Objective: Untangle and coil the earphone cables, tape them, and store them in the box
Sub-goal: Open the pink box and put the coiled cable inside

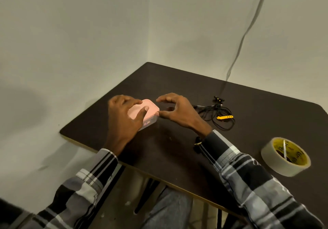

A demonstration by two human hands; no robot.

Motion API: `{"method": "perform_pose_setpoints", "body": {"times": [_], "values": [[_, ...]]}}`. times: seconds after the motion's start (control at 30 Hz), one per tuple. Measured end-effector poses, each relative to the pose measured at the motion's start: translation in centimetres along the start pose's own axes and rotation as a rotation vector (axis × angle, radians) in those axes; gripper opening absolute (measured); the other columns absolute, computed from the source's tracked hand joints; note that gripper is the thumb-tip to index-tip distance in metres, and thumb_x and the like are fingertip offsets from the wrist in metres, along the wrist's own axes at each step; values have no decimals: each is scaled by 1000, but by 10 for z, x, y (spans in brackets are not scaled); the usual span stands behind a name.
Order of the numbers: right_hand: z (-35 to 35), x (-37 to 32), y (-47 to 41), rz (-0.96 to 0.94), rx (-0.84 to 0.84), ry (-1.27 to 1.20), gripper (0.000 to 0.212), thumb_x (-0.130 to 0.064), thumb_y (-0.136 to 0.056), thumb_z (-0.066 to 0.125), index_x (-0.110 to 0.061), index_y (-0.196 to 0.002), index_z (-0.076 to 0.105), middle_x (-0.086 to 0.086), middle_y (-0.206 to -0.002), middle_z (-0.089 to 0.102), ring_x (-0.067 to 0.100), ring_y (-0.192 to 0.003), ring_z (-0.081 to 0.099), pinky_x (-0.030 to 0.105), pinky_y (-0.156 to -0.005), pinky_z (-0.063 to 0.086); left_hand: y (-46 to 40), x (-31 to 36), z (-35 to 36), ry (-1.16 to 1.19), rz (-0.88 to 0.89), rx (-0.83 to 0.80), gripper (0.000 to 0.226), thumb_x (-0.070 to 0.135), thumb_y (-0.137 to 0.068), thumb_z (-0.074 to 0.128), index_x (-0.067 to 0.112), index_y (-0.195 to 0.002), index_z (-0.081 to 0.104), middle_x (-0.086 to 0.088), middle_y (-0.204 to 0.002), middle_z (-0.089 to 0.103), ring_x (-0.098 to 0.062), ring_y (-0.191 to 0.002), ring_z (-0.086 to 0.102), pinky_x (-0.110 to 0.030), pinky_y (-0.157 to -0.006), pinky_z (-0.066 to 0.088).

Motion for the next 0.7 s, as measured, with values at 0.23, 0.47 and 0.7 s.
{"method": "perform_pose_setpoints", "body": {"times": [0.23, 0.47, 0.7], "values": [[28, 1, -6, -13, -112, -1, 48, -22, -82, 80, -17, -126, 63, 1, -143, 53, 13, -129, 48, 19, -102, 41, 24, -37, 32, 176, -236, -341, 75, 52, -73, 77, 24, -137, 49, -2, -137, 31, -20, -127, 43, -31, -100, 46], [10, 10, 9, -29, -134, 9, 55, -22, -79, 83, -16, -129, 62, 2, -145, 51, 9, -129, 46, 21, -104, 44, 16, -22, 49, 293, -148, -483, 82, 36, -71, 85, 26, -141, 45, 0, -137, 45, -16, -126, 47, -36, -102, 48], [0, 24, 24, 3, -257, 22, 55, -26, -84, 79, -18, -135, 59, -1, -154, 43, 11, -139, 39, 29, -113, 36, 18, -31, 66, 595, -259, -622, 114, 56, -42, 92, 44, -140, 34, 2, -148, 45, -12, -134, 47, -43, -109, 44]]}}
Point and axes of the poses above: each hand's wrist, its own y-axis away from the middle knuckle, its own z-axis out of the palm, x = y × z, the point moved 8 cm from there along -y, towards the middle knuckle
